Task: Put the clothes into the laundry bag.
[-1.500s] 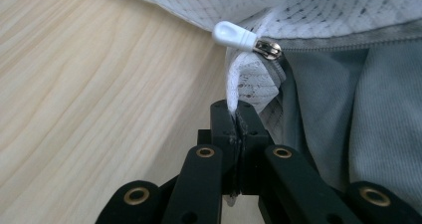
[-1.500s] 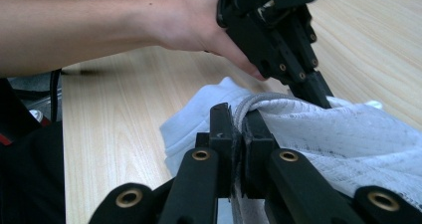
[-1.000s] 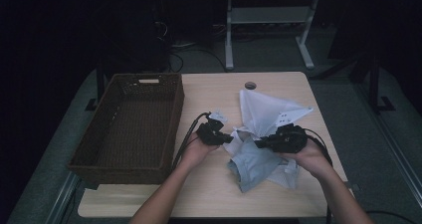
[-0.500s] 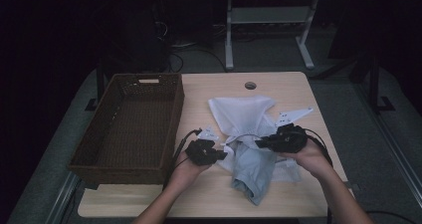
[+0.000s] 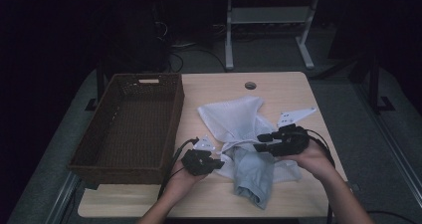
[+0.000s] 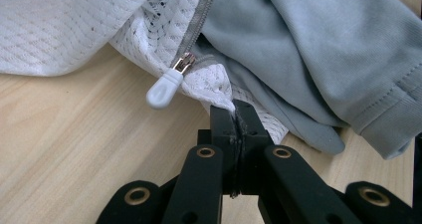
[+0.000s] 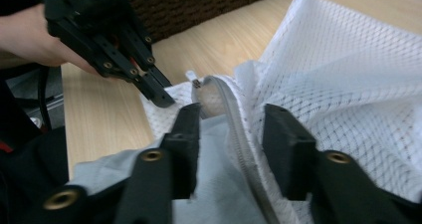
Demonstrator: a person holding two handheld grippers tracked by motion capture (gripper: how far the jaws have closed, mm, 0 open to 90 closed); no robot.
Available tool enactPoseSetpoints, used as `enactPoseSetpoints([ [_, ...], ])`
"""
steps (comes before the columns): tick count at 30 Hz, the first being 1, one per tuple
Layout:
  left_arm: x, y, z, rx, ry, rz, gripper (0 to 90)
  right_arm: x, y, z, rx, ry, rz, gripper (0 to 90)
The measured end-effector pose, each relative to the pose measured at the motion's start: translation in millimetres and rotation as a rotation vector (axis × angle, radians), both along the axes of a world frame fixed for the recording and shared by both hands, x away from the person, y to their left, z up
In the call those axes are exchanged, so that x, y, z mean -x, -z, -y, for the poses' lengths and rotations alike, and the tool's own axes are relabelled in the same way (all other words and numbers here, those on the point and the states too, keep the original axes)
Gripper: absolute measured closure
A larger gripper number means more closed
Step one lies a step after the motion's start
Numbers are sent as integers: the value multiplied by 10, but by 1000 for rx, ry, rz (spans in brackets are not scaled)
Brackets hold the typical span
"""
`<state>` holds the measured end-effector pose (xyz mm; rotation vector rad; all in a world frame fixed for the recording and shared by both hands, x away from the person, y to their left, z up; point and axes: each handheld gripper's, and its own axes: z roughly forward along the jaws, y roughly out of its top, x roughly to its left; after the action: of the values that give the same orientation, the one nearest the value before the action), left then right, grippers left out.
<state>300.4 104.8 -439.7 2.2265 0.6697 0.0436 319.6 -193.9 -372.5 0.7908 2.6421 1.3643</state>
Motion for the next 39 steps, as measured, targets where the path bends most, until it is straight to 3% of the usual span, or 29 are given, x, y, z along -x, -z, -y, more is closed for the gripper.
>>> enactPoseSetpoints([
  [6, 3, 12, -8, -4, 1, 1, 887, 265, -40, -63, 6, -32, 16, 510],
  [13, 4, 16, -6, -11, 4, 1, 887, 517, 222, -271, 76, -103, 23, 394],
  [15, 6, 13, -5, -15, 6, 4, 886, 547, 297, -351, 115, -116, 35, 365],
  [18, 9, 16, -5, -15, 6, 5, 887, 551, 368, -417, 130, -130, 32, 350],
  [19, 10, 21, -6, -19, 9, 6, 887, 551, 463, -481, 177, -138, 33, 352],
  [23, 11, 24, -2, -23, 13, 6, 887, 562, 639, -556, 305, -137, 66, 477],
  [24, 11, 25, -1, -24, 13, 6, 887, 562, 661, -559, 314, -142, 66, 521],
  [27, 11, 28, 0, -25, 15, 6, 887, 553, 674, -543, 309, -128, 59, 716],
  [29, 8, 30, 1, -24, 14, 4, 887, 544, 687, -527, 302, -118, 57, 767],
  [32, 8, 31, 6, -24, 15, 5, 887, 539, 670, -511, 282, -107, 61, 798],
  [39, 17, 30, 32, -32, 27, 9, 887, 535, 538, -499, 227, -42, 116, 804],
])
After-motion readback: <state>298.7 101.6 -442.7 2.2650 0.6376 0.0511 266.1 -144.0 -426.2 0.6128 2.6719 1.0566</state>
